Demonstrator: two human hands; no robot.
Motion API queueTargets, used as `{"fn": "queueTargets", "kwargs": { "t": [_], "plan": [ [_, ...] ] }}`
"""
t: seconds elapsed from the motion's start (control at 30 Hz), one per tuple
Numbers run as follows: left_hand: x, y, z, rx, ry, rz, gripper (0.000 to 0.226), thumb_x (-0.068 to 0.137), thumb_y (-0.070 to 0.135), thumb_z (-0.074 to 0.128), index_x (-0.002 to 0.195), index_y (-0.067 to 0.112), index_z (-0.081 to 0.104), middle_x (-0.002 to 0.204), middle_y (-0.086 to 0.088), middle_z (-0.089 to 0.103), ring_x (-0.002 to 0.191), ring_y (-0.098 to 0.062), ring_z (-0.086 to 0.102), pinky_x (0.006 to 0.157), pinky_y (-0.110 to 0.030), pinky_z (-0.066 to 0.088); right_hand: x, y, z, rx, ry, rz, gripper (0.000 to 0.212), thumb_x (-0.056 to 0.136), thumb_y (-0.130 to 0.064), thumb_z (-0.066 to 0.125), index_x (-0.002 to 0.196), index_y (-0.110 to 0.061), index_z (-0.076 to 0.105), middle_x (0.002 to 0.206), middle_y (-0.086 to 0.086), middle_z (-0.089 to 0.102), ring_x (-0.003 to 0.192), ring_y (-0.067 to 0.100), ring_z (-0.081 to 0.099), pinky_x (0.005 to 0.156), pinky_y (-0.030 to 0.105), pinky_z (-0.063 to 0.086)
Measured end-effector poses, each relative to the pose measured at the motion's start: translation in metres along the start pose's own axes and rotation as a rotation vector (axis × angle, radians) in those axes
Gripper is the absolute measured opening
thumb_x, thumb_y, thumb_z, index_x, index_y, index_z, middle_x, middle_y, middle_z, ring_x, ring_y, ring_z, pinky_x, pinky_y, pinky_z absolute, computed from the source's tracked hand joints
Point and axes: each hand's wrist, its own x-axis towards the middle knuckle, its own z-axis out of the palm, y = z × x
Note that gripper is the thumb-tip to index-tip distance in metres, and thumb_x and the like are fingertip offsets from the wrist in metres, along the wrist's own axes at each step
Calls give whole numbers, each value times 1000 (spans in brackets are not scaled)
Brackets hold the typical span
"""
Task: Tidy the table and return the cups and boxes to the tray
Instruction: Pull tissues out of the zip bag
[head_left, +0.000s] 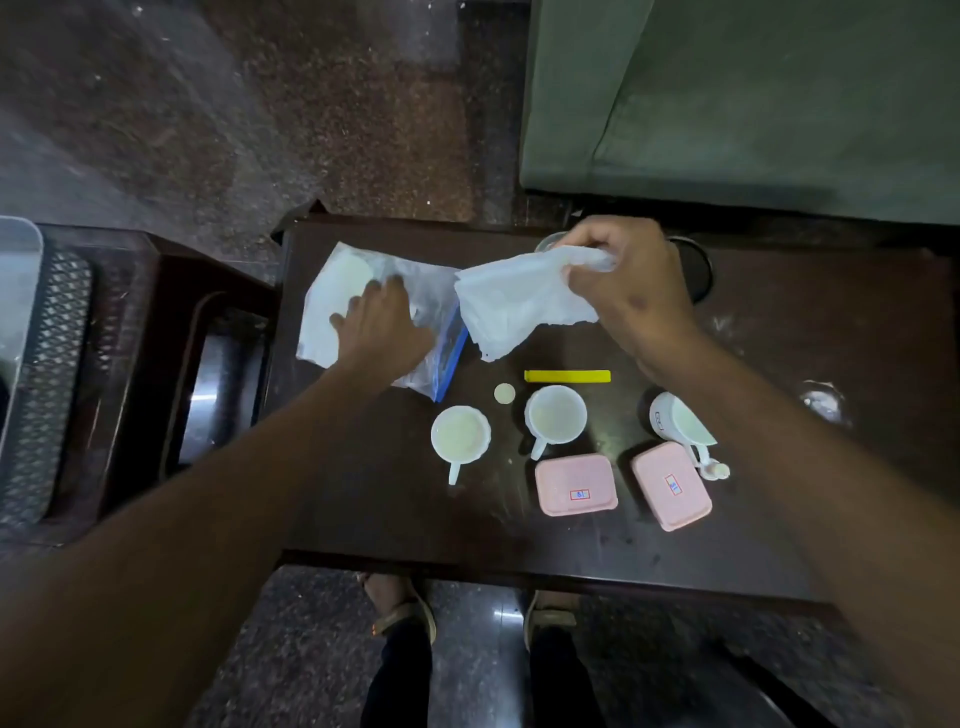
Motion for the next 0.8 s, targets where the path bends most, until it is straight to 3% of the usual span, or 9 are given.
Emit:
{"fn": "queueTargets", "kwargs": {
  "t": [0.07, 0.13, 0.2, 0.33, 0.43, 0.53, 0.67, 0.8],
  "plan": [
    [-10, 26, -13, -323, 151, 139, 62, 87, 7, 62, 149, 14, 55, 145, -10, 62, 132, -28, 58, 119, -53, 39, 1, 1, -16, -11, 26, -32, 25, 76, -2, 59, 86, -16, 77, 85, -4, 77, 85, 18, 73, 73, 42, 60],
    [-16, 53, -23, -606, 136, 312, 72, 73, 8, 61, 144, 17, 63, 139, -1, 68, 118, -19, 66, 107, -44, 54, 5, 4, -38, -38, 60, -46, 26, 77, -4, 58, 88, -18, 77, 86, -4, 77, 84, 15, 72, 74, 40, 60],
    [-17, 84, -27, -675, 46, 459, 78, 64, 10, 61, 142, 16, 67, 135, -1, 70, 117, -21, 68, 102, -43, 58, 11, 8, -65, -8, 66, -49, 24, 79, -3, 58, 90, -13, 77, 89, 6, 77, 82, 16, 70, 74, 43, 59],
    [-12, 145, -26, -517, -63, 614, 69, 64, 20, 66, 133, 23, 73, 127, 8, 75, 121, -14, 69, 110, -44, 51, 20, 19, -116, 61, 73, -48, 18, 84, 3, 59, 91, -4, 75, 83, 15, 70, 75, 23, 62, 67, 39, 48],
    [-5, 177, -14, -401, -5, 660, 39, 73, 17, 64, 107, 26, 81, 102, 10, 79, 100, -16, 72, 97, -43, 54, 23, 32, -142, 49, 84, -16, 18, 87, 4, 58, 95, 2, 74, 85, 18, 69, 74, 29, 62, 67, 37, 46],
    [3, 199, 1, -317, 26, 624, 30, 79, 8, 61, 96, 22, 81, 92, 2, 78, 90, -24, 71, 84, -43, 59, 23, 46, -154, -6, 95, 19, 23, 86, 3, 57, 96, 0, 77, 88, 24, 74, 76, 34, 68, 70, 41, 53],
    [13, 216, 25, -223, 50, 611, 29, 85, 3, 67, 105, 18, 80, 101, 0, 78, 96, -23, 73, 87, -41, 59, 20, 62, -156, -145, 112, 40, 34, 78, -2, 52, 93, -11, 81, 82, 17, 77, 77, 29, 74, 73, 39, 60],
    [13, 219, 47, -164, 84, 599, 34, 80, 9, 70, 113, 16, 74, 111, -3, 71, 100, -26, 69, 88, -38, 57, 21, 74, -144, -274, 91, 49, 36, 80, 0, 55, 97, -13, 83, 91, 13, 79, 87, 27, 75, 78, 38, 62]
  ]
}}
